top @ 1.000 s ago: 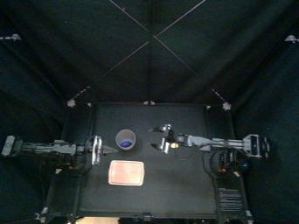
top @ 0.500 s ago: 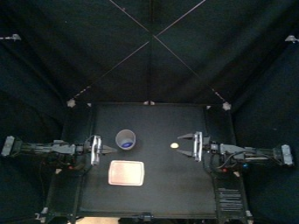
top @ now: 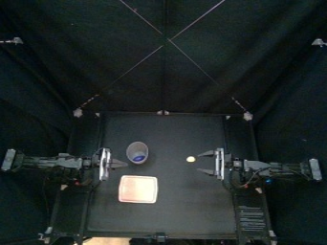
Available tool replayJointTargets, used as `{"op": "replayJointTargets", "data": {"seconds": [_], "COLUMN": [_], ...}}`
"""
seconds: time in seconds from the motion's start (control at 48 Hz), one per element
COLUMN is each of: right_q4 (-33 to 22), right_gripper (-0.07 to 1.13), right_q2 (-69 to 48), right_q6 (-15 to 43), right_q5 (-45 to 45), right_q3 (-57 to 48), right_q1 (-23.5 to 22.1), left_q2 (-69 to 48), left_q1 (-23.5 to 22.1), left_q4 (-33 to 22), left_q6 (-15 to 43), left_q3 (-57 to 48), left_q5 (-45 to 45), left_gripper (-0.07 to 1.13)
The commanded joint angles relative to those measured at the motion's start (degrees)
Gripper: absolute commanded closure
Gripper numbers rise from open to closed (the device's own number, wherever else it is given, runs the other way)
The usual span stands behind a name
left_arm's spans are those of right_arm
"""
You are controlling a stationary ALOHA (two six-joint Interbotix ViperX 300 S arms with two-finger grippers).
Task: Pick the eggplant then place it in the grey bowl
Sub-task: Drop eggplant in the grey bowl and return to neutral
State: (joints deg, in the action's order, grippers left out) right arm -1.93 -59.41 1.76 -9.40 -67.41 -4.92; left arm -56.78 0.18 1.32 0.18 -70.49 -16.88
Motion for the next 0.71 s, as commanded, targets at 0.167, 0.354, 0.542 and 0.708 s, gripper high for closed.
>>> {"op": "replayJointTargets", "data": {"seconds": [0.167,0.354,0.542,0.708], "right_q4": [-0.1,-0.1,-0.2,-0.2], "right_gripper": [0.05,0.05,0.05,0.05], "right_q2": [0.0,0.0,-0.1,-0.1], "right_q6": [-0.1,-0.1,-0.2,-0.2], "right_q5": [-0.3,-0.3,-0.3,-0.2], "right_q3": [0.7,0.4,0.4,0.1], "right_q1": [-0.1,-0.1,-0.2,-0.3], "left_q2": [0.2,0.1,-0.2,-0.4], "left_q1": [0.1,0.1,0.1,0.1], "left_q4": [1.7,2.3,2.5,2.6], "left_q6": [0.1,0.1,0.1,0.1], "left_q3": [1.0,1.1,1.1,0.9], "left_q5": [-0.2,-0.2,-0.2,-0.2], "left_gripper": [1.09,1.09,1.09,1.09]}}
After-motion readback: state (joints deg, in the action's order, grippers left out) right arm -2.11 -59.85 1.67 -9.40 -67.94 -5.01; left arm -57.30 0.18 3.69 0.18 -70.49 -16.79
